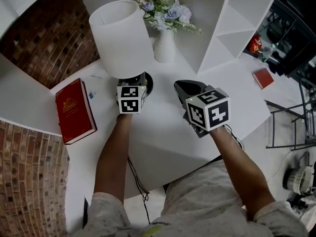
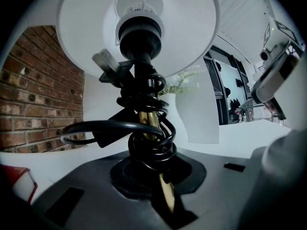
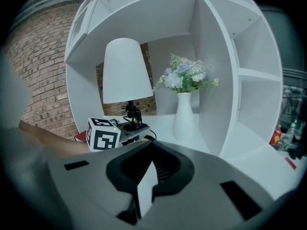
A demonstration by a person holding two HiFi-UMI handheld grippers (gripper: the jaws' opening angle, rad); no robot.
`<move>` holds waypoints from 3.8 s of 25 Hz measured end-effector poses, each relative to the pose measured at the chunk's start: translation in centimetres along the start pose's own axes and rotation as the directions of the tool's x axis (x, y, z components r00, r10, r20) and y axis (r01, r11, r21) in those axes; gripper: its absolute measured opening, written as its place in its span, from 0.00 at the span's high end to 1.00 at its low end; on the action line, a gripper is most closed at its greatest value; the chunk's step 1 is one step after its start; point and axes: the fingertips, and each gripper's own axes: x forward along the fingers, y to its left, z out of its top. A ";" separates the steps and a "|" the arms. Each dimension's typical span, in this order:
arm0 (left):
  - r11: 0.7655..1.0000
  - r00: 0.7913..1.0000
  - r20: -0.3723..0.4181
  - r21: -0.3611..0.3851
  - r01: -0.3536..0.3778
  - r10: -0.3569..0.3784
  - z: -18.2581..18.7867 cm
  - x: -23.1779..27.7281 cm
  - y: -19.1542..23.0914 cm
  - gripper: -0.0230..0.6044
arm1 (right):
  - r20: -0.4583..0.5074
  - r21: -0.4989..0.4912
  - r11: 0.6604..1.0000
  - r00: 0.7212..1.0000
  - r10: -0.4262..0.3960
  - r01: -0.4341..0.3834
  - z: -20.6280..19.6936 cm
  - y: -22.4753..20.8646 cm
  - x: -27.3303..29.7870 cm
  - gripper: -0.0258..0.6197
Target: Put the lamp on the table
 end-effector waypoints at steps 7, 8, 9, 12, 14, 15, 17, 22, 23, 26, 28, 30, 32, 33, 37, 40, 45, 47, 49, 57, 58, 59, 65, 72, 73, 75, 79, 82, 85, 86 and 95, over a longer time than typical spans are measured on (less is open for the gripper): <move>1.000 0.998 -0.062 0.025 0.015 -0.014 -0.8 0.0 -0.2 0.85 | 0.014 -0.005 1.000 1.000 0.006 -0.006 0.4 0.2 -0.6 0.95; 1.000 0.998 -0.068 0.024 0.014 -0.012 -0.9 -0.1 -0.2 0.84 | 0.016 -0.004 1.000 1.000 0.006 -0.006 0.4 0.2 -0.7 0.95; 1.000 0.997 -0.074 0.022 0.011 -0.009 -1.0 -0.2 -0.2 0.82 | 0.017 -0.003 1.000 1.000 0.006 -0.006 0.4 0.2 -0.9 0.95; 1.000 0.995 -0.096 0.029 0.008 -0.005 -1.2 -0.3 -0.3 0.81 | 0.020 0.001 1.000 1.000 0.006 -0.006 0.4 0.2 -1.3 0.95; 0.999 0.993 -0.115 0.028 0.016 -0.013 -1.3 -0.4 -0.6 0.77 | 0.021 0.007 1.000 1.000 0.006 -0.006 0.4 0.3 -1.6 0.95; 0.999 0.992 -0.125 0.024 0.021 -0.018 -1.3 -0.5 -0.7 0.76 | 0.022 0.009 1.000 1.000 0.006 -0.006 0.4 0.4 -1.8 0.95; 0.999 0.989 -0.145 0.025 0.026 -0.022 -1.4 -0.7 -0.8 0.74 | 0.025 0.013 1.000 1.000 0.007 -0.007 0.5 0.6 -2.1 0.95; 0.999 0.983 -0.181 0.032 0.014 -0.008 -1.6 -1.3 -0.7 0.71 | 0.034 0.018 1.000 0.999 0.001 -0.002 0.9 1.0 -3.3 0.95; 1.000 0.983 -0.185 0.029 0.005 0.001 -1.7 -1.5 -0.6 0.70 | 0.034 0.020 1.000 0.999 0.000 -0.001 0.9 1.0 -3.6 0.95; 0.999 0.980 -0.198 0.029 -0.014 0.020 -1.7 -2.3 -0.5 0.71 | 0.034 0.035 0.999 0.999 -0.001 0.000 0.8 1.1 -4.3 0.95; 0.999 0.978 -0.209 0.027 -0.017 0.022 -1.8 -2.9 -0.6 0.71 | 0.039 0.048 0.999 0.999 0.002 -0.003 0.8 1.5 -4.7 0.95; 0.999 0.976 -0.214 0.025 -0.022 0.027 -1.7 -3.6 -0.6 0.71 | 0.045 0.055 0.998 0.999 0.006 -0.008 0.8 2.0 -5.0 0.95; 0.999 0.976 -0.217 0.024 -0.028 0.033 -1.6 -4.5 -0.6 0.71 | 0.050 0.059 0.998 0.999 0.012 -0.015 0.8 2.6 -5.2 0.95; 0.999 0.975 -0.217 0.022 -0.033 0.037 -1.6 -5.1 -0.5 0.71 | 0.051 0.062 0.998 0.999 0.016 -0.019 0.8 2.9 -5.3 0.95; 0.999 0.973 -0.227 0.008 -0.040 0.041 -1.3 -7.3 -0.8 0.72 | 0.053 0.083 0.996 0.998 0.024 -0.028 0.6 3.8 -5.6 0.95; 0.999 0.973 -0.227 -0.010 -0.041 0.038 -0.9 -8.9 -1.1 0.72 | 0.053 0.086 0.996 0.998 0.030 -0.035 0.7 4.5 -5.7 0.95; 0.999 0.978 -0.202 -0.008 -0.049 0.046 0.7 -11.2 -2.1 0.72 | 0.058 0.053 0.997 0.997 0.051 -0.054 1.3 5.3 -5.8 0.95; 0.999 0.979 -0.199 -0.016 -0.049 0.045 1.5 -12.5 -2.4 0.73 | 0.054 0.009 0.998 0.997 0.060 -0.060 1.6 5.8 -5.8 0.95; 0.999 0.981 -0.190 -0.015 -0.052 0.048 2.3 -13.5 -2.6 0.74 | 0.049 -0.040 0.997 0.996 0.069 -0.068 1.9 6.1 -6.0 0.95; 0.998 0.983 -0.175 0.006 -0.059 0.059 4.7 -16.9 -3.3 0.77 | 0.062 -0.095 0.991 0.993 0.098 -0.091 2.5 7.3 -6.9 0.95; 0.998 0.983 -0.174 0.009 -0.060 0.061 4.9 -17.3 -3.4 0.77 | 0.064 -0.097 0.991 0.993 0.098 -0.092 2.5 7.4 -7.0 0.95; 0.998 0.983 -0.172 0.014 -0.061 0.063 5.0 -17.6 -3.6 0.78 | 0.065 -0.098 0.991 0.993 0.099 -0.092 2.5 7.4 -7.2 0.95; 0.996 0.986 -0.148 -0.010 -0.084 0.082 6.4 -19.8 -4.2 0.79 | 0.066 -0.115 0.988 0.992 0.108 -0.100 2.7 7.8 -8.2 0.95; 0.997 0.991 -0.113 -0.024 -0.078 0.075 8.2 -22.0 -5.4 0.80 | 0.071 -0.146 0.983 0.990 0.122 -0.110 3.0 7.8 -9.0 0.95; 0.996 0.991 -0.105 -0.023 -0.085 0.082 8.7 -22.3 -5.4 0.80 | 0.073 -0.151 0.982 0.989 0.125 -0.113 3.1 7.7 -9.1 0.95; 0.995 0.991 -0.086 -0.023 -0.101 0.099 9.7 -22.8 -5.6 0.81 | 0.079 -0.154 0.981 0.988 0.133 -0.120 3.4 7.4 -9.1 0.95; 0.992 0.990 -0.073 -0.025 -0.126 0.124 11.2 -22.9 -6.6 0.82 | 0.088 -0.154 0.979 0.985 0.151 -0.137 3.7 6.4 -9.5 0.95; 0.987 0.986 -0.069 -0.033 -0.156 0.153 12.2 -22.5 -7.5 0.82 | 0.087 -0.167 0.975 0.983 0.162 -0.146 3.8 5.0 -10.0 0.95; 0.982 0.984 -0.057 -0.069 -0.174 0.170 12.8 -22.3 -8.6 0.83 | 0.094 -0.178 0.972 0.980 0.174 -0.155 4.2 3.6 -10.8 0.95; 0.981 0.983 -0.059 -0.073 -0.177 0.173 12.9 -22.2 -9.0 0.84 | 0.098 -0.182 0.971 0.979 0.176 -0.157 4.3 3.1 -11.1 0.95; 0.972 0.975 -0.092 -0.103 -0.212 0.203 14.5 -22.0 -12.6 0.86 | 0.133 -0.206 0.962 0.969 0.210 -0.180 4.9 0.1 -13.7 0.95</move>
